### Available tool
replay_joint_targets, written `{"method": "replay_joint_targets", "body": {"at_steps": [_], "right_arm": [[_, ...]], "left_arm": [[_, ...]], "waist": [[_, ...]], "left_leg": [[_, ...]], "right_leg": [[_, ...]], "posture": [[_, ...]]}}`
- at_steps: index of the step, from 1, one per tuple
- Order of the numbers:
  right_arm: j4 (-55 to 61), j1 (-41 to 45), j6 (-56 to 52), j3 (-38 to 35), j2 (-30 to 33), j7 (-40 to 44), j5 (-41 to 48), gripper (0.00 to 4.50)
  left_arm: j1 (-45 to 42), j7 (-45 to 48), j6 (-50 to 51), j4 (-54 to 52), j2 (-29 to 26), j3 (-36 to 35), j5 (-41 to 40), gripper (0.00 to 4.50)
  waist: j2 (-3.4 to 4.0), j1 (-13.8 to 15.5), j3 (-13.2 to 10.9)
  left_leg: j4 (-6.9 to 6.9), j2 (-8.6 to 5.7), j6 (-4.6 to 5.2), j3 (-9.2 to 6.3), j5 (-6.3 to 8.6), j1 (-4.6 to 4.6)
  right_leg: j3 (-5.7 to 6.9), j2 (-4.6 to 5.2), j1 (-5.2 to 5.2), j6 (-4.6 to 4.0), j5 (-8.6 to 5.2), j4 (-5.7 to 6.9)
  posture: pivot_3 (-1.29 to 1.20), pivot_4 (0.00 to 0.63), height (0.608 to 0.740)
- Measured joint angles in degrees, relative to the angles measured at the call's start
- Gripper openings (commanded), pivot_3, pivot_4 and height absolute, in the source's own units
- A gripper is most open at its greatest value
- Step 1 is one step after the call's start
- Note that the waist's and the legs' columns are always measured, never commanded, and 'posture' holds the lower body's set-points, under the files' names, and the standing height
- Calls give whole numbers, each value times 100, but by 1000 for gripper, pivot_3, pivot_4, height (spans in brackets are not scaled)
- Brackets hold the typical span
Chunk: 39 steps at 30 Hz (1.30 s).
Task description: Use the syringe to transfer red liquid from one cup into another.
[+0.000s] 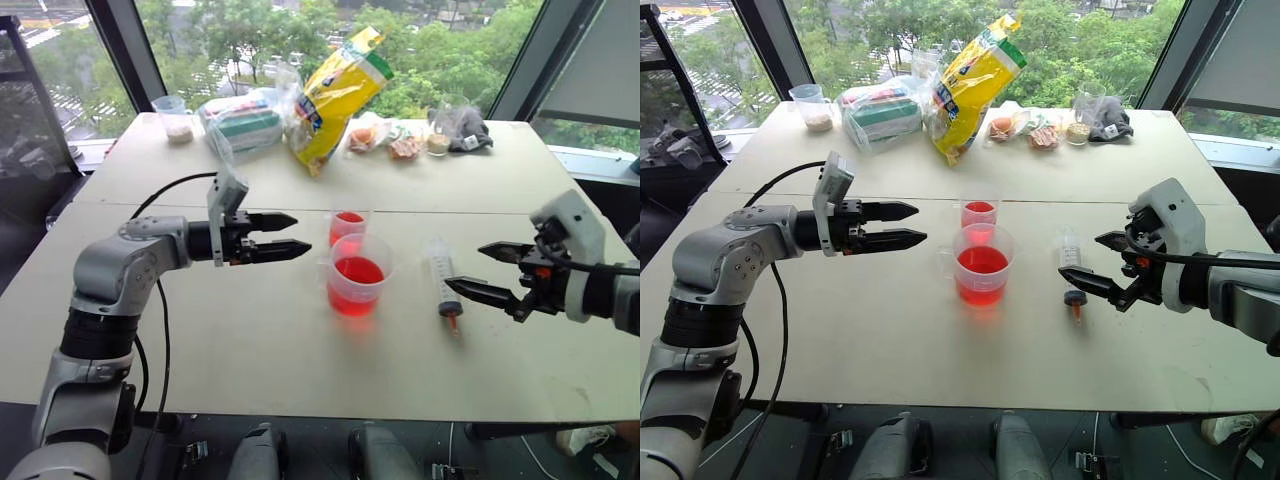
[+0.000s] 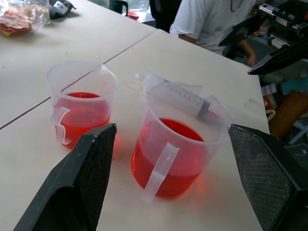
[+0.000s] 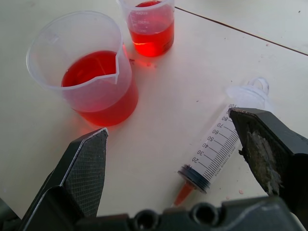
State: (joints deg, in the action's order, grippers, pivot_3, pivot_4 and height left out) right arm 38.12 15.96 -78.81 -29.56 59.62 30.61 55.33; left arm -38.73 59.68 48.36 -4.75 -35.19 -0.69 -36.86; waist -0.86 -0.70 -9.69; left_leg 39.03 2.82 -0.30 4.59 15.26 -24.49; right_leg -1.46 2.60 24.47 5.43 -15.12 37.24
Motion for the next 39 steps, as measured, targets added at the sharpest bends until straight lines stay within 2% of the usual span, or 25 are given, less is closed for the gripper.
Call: {"method": "replay_joint_targets", "body": {"at_steps": [12,27,36,39], "right_arm": [[45,-212,-20,-232,296,67,7,4408],[-248,-180,267,-11,512,136,-194,4408],[-679,131,131,320,788,134,-284,4408],[-1294,775,-288,621,932,124,-266,4408]], "left_arm": [[-50,152,-56,72,165,146,-55,3815],[-26,138,-274,133,222,205,20,3815],[-47,62,-429,250,522,211,60,3815],[-131,58,-441,269,591,218,66,3815]], "waist": [[0,2,0],[0,4,0],[-1,3,0],[-1,-13,0]], "left_leg": [[1,0,0,0,0,0],[2,-1,0,0,0,0],[5,0,0,2,0,-1],[5,0,0,3,0,2]], "right_leg": [[0,-1,0,0,0,0],[-1,0,0,0,0,0],[-2,1,-1,-1,0,-1],[-3,0,-1,-5,-2,0]], "posture": [[0,150,740],[0,150,740],[0,150,740],[0,150,740]]}}
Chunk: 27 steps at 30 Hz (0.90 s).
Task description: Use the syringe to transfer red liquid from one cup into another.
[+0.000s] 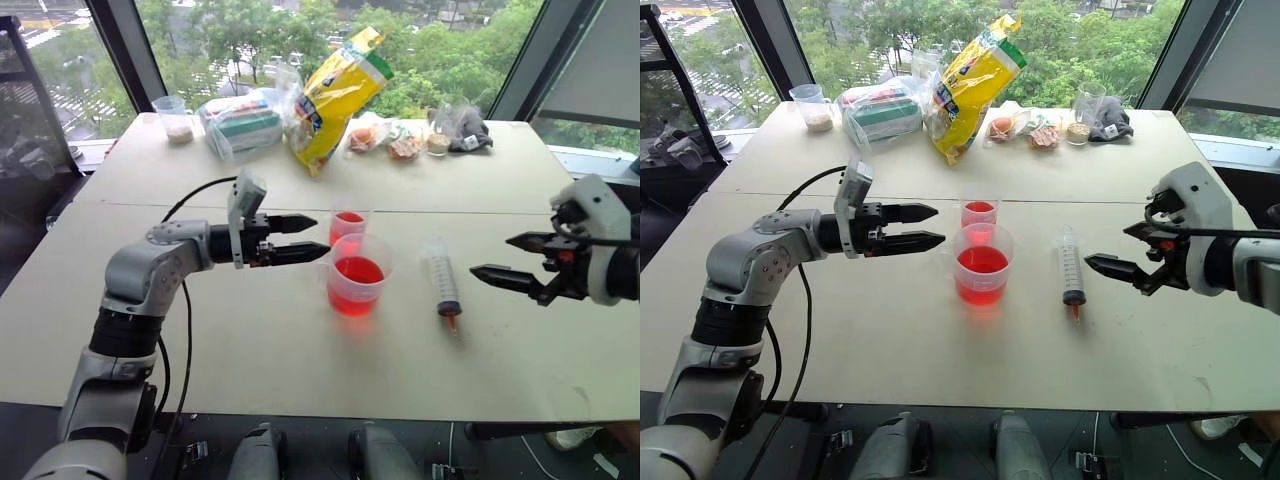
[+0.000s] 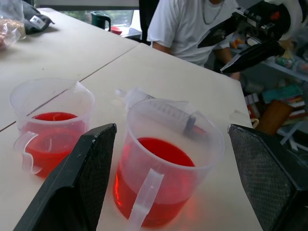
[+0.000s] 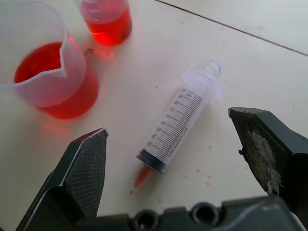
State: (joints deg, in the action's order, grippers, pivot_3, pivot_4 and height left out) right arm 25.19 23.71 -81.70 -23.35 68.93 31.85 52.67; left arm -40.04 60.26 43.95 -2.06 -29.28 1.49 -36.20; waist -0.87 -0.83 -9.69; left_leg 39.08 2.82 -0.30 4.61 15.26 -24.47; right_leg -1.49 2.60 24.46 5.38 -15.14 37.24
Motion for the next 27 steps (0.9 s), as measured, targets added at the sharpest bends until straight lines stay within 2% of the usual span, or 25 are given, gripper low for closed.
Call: {"method": "replay_joint_targets", "body": {"at_steps": [6,9,12,19,27], "right_arm": [[-1982,2147,-992,1535,-215,-376,-396,4408],[-3237,3154,-1042,2327,-570,-656,-597,4408],[-4320,3731,-1043,2920,-857,-840,-765,4408],[-5574,4123,-1044,3784,-1658,-775,-1510,4408],[-5971,4201,-908,3971,-2324,-423,-2188,4408]], "left_arm": [[-62,85,-221,242,217,115,82,3815],[-105,83,-354,386,379,180,123,3815],[-122,72,-456,450,454,197,181,3815],[-71,-10,-490,414,519,202,198,3815],[233,-209,-436,114,413,155,181,3815]], "waist": [[1,-28,0],[1,-12,0],[2,13,0],[2,15,1],[4,6,2]], "left_leg": [[1,1,0,11,0,2],[-2,0,0,15,0,-4],[-7,0,5,17,3,-11],[0,-1,8,18,5,-55],[2,0,8,17,4,-59]], "right_leg": [[-9,1,6,-19,-8,0],[-12,1,14,-17,-7,0],[-10,1,19,2,4,0],[-7,1,53,9,7,-2],[-3,0,59,11,8,4]], "posture": [[0,150,740],[0,150,740],[0,150,740],[0,150,740],[0,150,740]]}}
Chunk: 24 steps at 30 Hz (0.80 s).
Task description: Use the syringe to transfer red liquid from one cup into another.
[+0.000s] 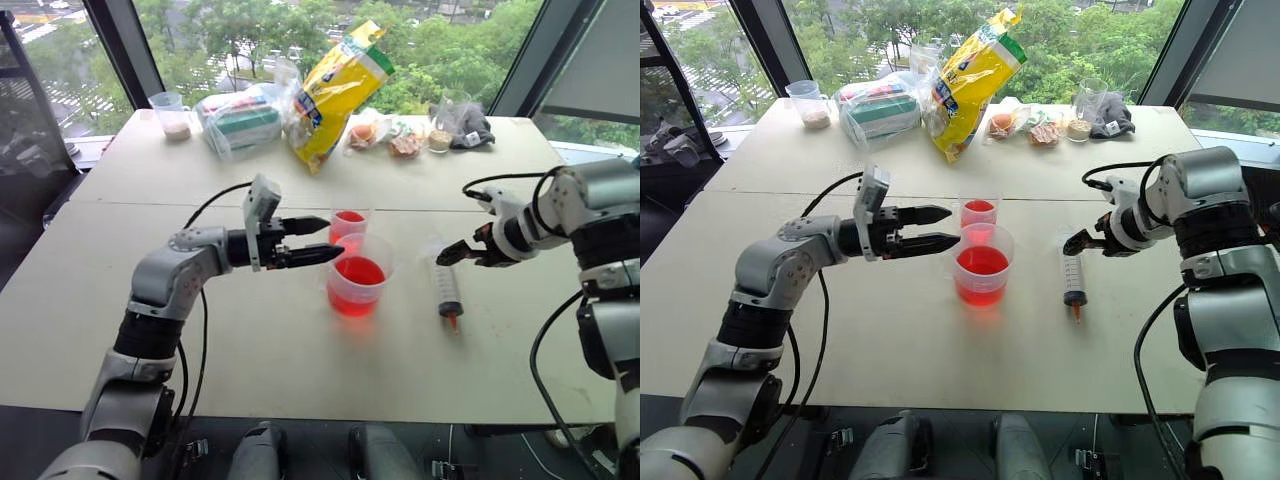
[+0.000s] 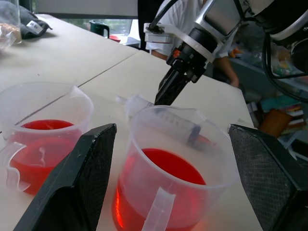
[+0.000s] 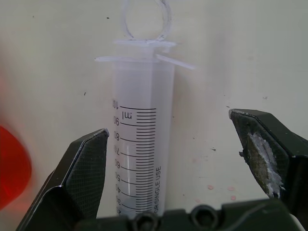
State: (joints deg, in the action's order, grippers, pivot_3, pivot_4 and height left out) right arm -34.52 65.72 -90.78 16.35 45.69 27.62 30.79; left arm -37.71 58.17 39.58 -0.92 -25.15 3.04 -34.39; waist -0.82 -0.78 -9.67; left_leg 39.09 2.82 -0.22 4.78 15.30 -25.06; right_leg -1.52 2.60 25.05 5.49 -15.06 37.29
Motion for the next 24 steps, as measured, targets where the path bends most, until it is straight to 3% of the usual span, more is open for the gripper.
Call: {"method": "replay_joint_targets", "body": {"at_steps": [10,13,17,18,24], "right_arm": [[-459,24,372,246,-555,364,-741,4408],[-532,52,435,262,-655,426,-932,3593],[-537,48,481,372,-662,594,-1103,1686],[-482,40,473,411,-659,647,-1125,1436],[134,-194,268,475,-552,746,-1197,1425]], "left_arm": [[38,-182,31,-188,-69,-129,-21,3815],[45,-206,31,-211,-68,-156,-23,3815],[133,-221,31,-256,-64,-162,-42,3815],[138,-228,31,-256,-63,-162,-45,3815],[141,-224,22,-259,-54,-158,-60,3815]], "waist": [[-1,-2,1],[-1,-20,1],[-1,-24,1],[-1,-26,1],[-1,-8,2]], "left_leg": [[5,-1,-1,1,0,1],[7,-2,-1,1,-1,8],[6,-1,-2,-1,-1,12],[6,-1,-2,-1,-1,12],[5,0,-2,-4,-1,12]], "right_leg": [[8,0,-8,4,2,0],[7,0,-16,11,8,0],[7,-3,-17,11,9,3],[7,-3,-17,12,9,3],[7,-2,-18,12,9,2]], "posture": [[0,150,740],[0,150,740],[0,150,740],[0,150,740],[0,150,740]]}}
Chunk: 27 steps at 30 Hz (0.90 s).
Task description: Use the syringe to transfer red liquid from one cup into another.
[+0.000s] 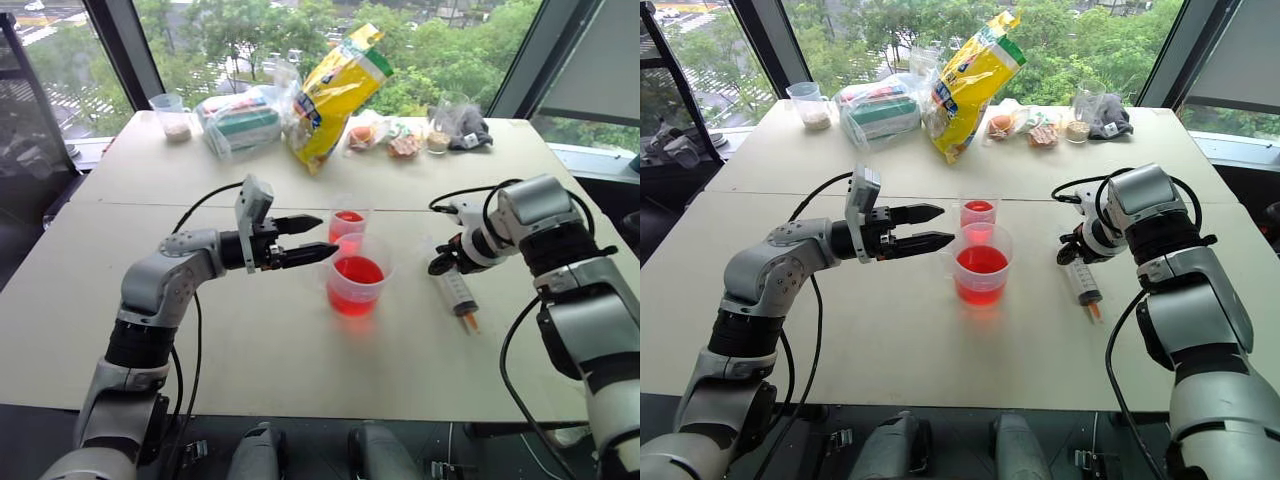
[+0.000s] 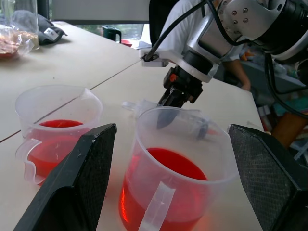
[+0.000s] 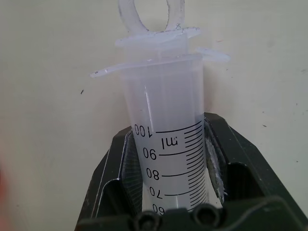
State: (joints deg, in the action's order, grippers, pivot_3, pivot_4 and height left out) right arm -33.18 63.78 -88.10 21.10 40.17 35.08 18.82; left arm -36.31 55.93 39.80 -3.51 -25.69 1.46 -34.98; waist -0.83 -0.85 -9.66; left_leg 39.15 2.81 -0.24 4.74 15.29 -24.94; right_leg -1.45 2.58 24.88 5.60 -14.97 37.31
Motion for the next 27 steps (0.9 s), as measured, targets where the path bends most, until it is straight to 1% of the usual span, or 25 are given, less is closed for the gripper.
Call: {"method": "replay_joint_targets", "body": {"at_steps": [3,6,9,10,12,14,16,19,20,23,25,27], "right_arm": [[493,-256,-55,-110,167,10,13,1425],[1301,-604,-74,-465,456,-27,63,1425],[2530,-1016,170,-1362,666,-178,106,1425],[3126,-1228,387,-1759,700,-207,158,1425],[3848,-1481,663,-2198,690,-230,239,1425],[4557,-1797,1236,-2769,448,-285,340,1425],[5049,-1955,1903,-3138,192,-303,449,1425],[5740,-1855,2507,-4070,-656,-325,1166,1425],[5995,-1802,2663,-4249,-901,-337,1427,1425],[6486,-1859,3003,-4220,-1186,-341,1792,1425],[6603,-2164,3263,-4094,-1483,-376,1935,1425],[6658,-2605,3576,-3769,-1725,-380,1949,1425]], "left_arm": [[1,27,-11,3,-7,0,0,3815],[0,49,-14,18,-17,0,-1,3815],[-36,122,-14,93,-38,5,0,3815],[-91,155,-14,142,-36,27,6,3815],[-211,251,-16,200,-72,69,24,3815],[-396,364,-37,359,-108,109,66,3815],[-532,437,-50,511,-136,113,82,3815],[-848,557,-61,855,-126,177,160,3815],[-985,623,-73,976,-126,207,187,3815],[-1280,801,-158,1224,-170,210,207,3815],[-1406,902,-207,1432,-191,209,238,3815],[-1467,974,-283,1600,-190,211,304,3815]], "waist": [[0,35,0],[1,37,0],[1,27,0],[1,19,0],[1,8,0],[1,3,0],[1,-1,0],[1,16,-1],[1,19,0],[0,20,0],[-1,19,0],[0,19,0]], "left_leg": [[-1,-1,0,-1,0,-5],[0,-4,1,-4,0,-13],[0,-5,1,-9,0,-17],[0,-4,1,-12,0,-16],[-1,-2,0,-17,0,-14],[0,-2,-1,-17,-1,-11],[0,-2,-2,-15,-1,-10],[2,-2,-4,-20,-3,-10],[2,-2,-4,-20,-3,-10],[2,-2,-4,-17,-3,-10],[3,-4,-4,-17,-3,-9],[3,-5,-4,-16,-3,-9]], "right_leg": [[2,2,0,0,0,-5],[1,7,6,0,0,-7],[1,5,10,1,0,-6],[2,2,10,1,0,-6],[5,-3,10,1,0,-3],[4,-5,8,1,0,0],[2,-5,9,1,0,3],[4,-6,7,2,0,6],[5,-6,6,1,0,5],[6,-3,1,1,0,-1],[7,-1,-3,1,0,-2],[7,-1,-3,1,0,-1]], "posture": [[0,150,740],[0,150,740],[0,150,740],[0,150,740],[0,150,740],[0,150,740],[0,150,740],[0,150,740],[0,150,740],[0,150,740],[0,150,740],[0,150,740]]}}
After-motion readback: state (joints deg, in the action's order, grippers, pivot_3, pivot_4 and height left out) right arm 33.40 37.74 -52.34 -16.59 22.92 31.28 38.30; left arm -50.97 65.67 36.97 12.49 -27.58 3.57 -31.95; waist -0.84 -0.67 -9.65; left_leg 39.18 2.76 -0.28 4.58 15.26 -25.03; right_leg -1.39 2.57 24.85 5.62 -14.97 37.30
